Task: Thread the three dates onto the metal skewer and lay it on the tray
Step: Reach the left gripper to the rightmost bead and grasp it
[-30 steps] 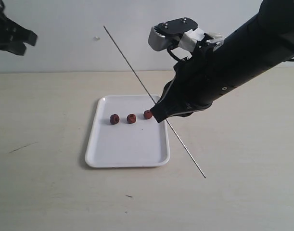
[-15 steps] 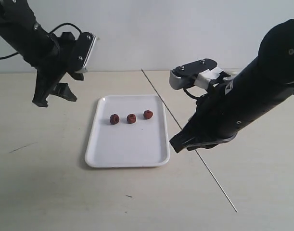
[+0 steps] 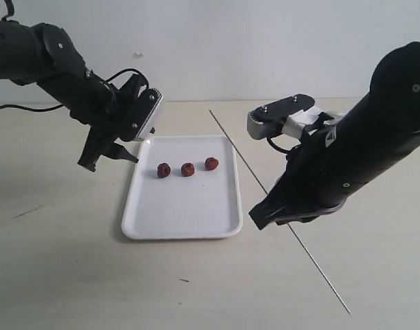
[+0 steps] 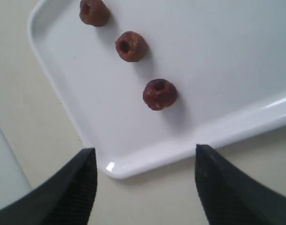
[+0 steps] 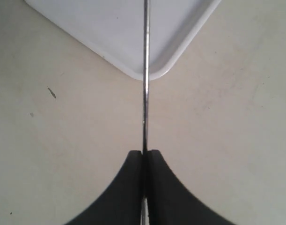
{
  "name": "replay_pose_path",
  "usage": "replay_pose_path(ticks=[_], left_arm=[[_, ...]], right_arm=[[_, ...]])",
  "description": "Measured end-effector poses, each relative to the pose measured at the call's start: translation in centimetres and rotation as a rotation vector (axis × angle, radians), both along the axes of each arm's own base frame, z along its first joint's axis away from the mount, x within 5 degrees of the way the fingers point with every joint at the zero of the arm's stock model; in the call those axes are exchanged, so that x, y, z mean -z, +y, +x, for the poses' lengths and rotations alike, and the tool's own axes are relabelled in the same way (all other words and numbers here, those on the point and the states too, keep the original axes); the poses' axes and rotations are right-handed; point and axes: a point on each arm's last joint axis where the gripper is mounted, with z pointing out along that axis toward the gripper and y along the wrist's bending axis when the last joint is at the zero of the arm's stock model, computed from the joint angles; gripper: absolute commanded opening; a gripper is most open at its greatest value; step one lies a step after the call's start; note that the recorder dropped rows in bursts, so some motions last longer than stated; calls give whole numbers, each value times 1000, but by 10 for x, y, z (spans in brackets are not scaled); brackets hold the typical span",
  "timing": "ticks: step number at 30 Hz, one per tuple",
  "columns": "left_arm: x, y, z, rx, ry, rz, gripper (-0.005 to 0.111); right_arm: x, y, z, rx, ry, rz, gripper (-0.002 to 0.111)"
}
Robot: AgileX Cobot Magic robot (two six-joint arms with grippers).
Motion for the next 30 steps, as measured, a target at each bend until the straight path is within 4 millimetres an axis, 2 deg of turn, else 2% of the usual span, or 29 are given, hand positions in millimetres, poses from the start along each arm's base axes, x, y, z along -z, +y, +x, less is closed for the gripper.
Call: replay_pose_path(ticks=[5, 12, 20, 26, 30], left_arm=[[13, -11, 4, 7, -55, 10, 60], [35, -21, 3, 76, -67, 86, 60], [39, -21, 3, 81, -63, 96, 60], [53, -26, 2, 77, -28, 87, 60], [55, -31, 0, 67, -22, 65, 60]], right_arm=[[9, -3, -4, 13, 5, -7, 0], [9, -3, -3, 26, -5, -3, 0], [9, -3, -2, 30, -19, -1, 0], [9, -3, -2, 31, -22, 0, 0], [9, -3, -2, 31, -22, 0, 0]])
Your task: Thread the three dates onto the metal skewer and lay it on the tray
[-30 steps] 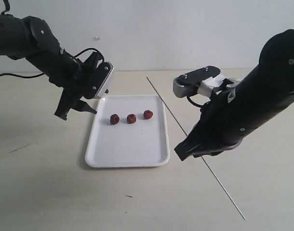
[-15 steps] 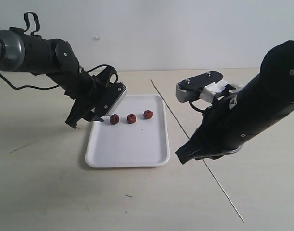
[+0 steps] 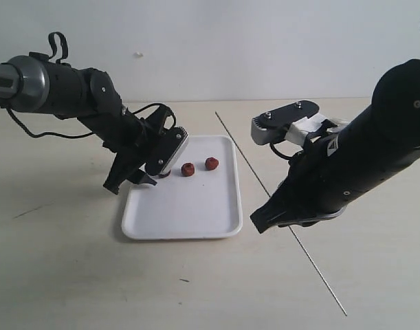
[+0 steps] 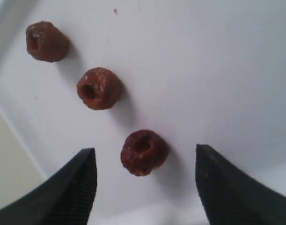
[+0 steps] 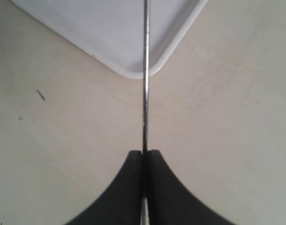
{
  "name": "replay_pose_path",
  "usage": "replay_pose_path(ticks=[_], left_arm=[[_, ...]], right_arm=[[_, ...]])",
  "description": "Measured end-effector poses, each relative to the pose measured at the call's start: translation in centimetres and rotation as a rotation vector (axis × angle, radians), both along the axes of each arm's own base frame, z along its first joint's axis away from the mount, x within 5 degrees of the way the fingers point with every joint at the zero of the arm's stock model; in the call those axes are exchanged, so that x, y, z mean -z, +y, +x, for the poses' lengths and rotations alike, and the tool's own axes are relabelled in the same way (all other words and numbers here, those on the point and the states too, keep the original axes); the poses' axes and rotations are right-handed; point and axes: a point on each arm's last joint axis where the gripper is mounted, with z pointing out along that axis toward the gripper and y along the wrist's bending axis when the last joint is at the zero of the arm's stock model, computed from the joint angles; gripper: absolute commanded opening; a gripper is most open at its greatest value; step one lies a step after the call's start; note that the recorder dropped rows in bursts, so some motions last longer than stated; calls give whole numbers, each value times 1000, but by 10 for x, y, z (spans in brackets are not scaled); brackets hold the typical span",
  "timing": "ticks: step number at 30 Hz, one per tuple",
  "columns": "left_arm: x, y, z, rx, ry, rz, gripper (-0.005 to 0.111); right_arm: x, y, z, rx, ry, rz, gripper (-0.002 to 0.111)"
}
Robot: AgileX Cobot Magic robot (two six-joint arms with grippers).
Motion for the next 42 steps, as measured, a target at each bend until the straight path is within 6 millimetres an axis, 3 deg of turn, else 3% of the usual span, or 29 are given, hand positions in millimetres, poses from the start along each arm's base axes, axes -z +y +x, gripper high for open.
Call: replay_pose_path(ticks=[16, 23, 28, 42], left_arm=[[9, -3, 5, -29, -40, -20, 60], [10, -3, 5, -31, -37, -21, 55], [10, -3, 5, -31, -37, -21, 35], [10, -3, 5, -31, -35, -21, 35]], right_arm=[[0, 0, 0, 0, 0, 0, 0], [0, 0, 0, -1, -1, -2, 0], [0, 0, 0, -1, -1, -2, 0], [0, 0, 0, -1, -1, -2, 0]])
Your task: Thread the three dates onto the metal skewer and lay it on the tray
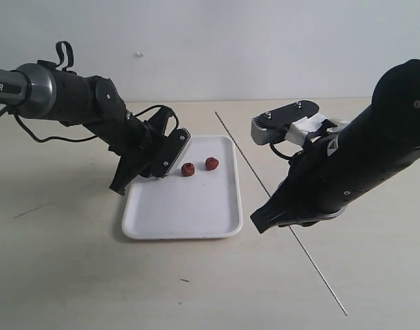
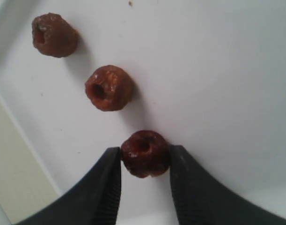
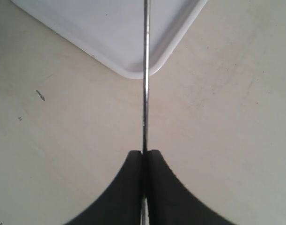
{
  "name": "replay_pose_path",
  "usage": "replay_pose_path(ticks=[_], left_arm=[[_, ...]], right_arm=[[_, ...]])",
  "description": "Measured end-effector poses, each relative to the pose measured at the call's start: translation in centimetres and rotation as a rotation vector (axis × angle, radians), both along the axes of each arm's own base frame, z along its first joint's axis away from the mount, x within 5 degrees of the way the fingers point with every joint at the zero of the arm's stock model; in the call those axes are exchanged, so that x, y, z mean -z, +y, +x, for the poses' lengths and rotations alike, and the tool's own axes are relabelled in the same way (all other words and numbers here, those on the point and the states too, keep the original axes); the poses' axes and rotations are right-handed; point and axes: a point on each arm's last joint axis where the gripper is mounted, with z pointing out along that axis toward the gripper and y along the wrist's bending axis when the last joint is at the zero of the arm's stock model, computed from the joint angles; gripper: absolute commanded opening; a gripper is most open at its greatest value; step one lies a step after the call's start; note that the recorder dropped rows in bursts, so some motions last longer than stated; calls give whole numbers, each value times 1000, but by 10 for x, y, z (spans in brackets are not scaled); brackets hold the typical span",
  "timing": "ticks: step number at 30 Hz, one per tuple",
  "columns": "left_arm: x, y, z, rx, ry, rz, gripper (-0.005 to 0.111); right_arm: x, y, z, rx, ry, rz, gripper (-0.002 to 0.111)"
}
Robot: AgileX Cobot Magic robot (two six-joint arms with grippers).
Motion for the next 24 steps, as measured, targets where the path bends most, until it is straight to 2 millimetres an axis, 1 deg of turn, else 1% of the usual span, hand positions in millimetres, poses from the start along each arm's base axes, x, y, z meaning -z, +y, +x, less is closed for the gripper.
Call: replay_pose_path(ticks=[2, 7, 24], left_arm=[[0, 0, 0, 0, 1, 0, 36], [0, 0, -1, -3, 11, -4, 43], [5, -1, 0, -11, 15, -9, 42]], right_arm=[[0, 0, 0, 0, 0, 0, 0], [0, 0, 0, 0, 0, 0, 0], [0, 0, 1, 2, -7, 2, 0]])
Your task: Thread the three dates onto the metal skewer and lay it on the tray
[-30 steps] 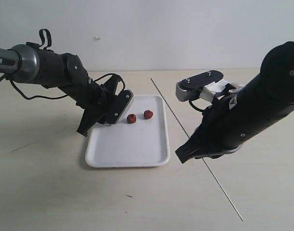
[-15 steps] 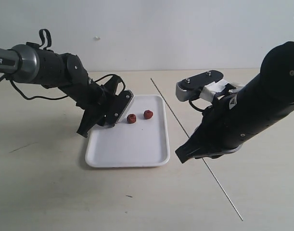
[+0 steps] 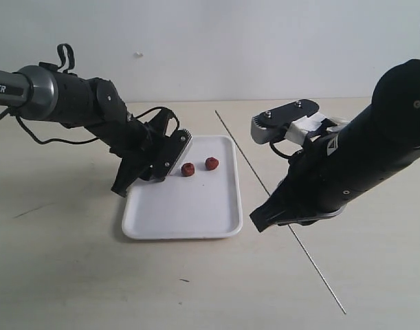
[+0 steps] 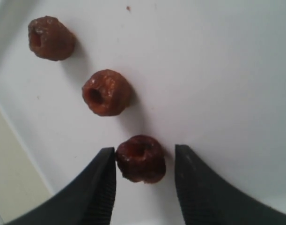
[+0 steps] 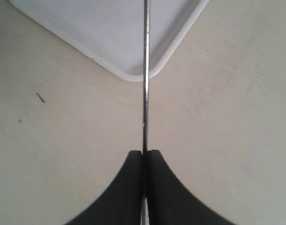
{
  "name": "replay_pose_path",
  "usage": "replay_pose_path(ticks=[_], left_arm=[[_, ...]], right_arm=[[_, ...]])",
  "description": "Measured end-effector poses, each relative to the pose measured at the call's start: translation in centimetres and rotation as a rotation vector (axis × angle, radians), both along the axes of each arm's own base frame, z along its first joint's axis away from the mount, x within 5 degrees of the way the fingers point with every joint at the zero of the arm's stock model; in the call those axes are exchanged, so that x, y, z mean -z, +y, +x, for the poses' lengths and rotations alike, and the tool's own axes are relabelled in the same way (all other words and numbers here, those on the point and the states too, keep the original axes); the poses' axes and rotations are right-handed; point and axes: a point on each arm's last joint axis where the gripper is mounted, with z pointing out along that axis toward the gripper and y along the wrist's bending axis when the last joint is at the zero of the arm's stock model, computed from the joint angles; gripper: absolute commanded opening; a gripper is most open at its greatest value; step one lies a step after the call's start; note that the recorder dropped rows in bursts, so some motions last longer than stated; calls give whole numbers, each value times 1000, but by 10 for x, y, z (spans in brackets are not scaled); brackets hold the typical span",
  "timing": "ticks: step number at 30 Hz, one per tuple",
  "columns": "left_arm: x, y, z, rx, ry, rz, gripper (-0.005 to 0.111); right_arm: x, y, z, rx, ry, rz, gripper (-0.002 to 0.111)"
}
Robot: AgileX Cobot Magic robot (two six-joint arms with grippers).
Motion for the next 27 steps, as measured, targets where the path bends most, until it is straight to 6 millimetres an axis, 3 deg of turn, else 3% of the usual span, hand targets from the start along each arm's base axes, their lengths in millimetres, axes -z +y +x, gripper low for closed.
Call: replay_pose_path(ticks=[8, 14, 27], left_arm=[[2, 0, 2, -11, -15, -6, 41], [3, -1, 3, -22, -15, -10, 24], [4, -1, 6, -44, -47, -20, 24]], right_arm=[[0, 0, 0, 0, -1, 0, 0], [0, 0, 0, 0, -1, 0, 0], [0, 0, 0, 1, -2, 1, 0]])
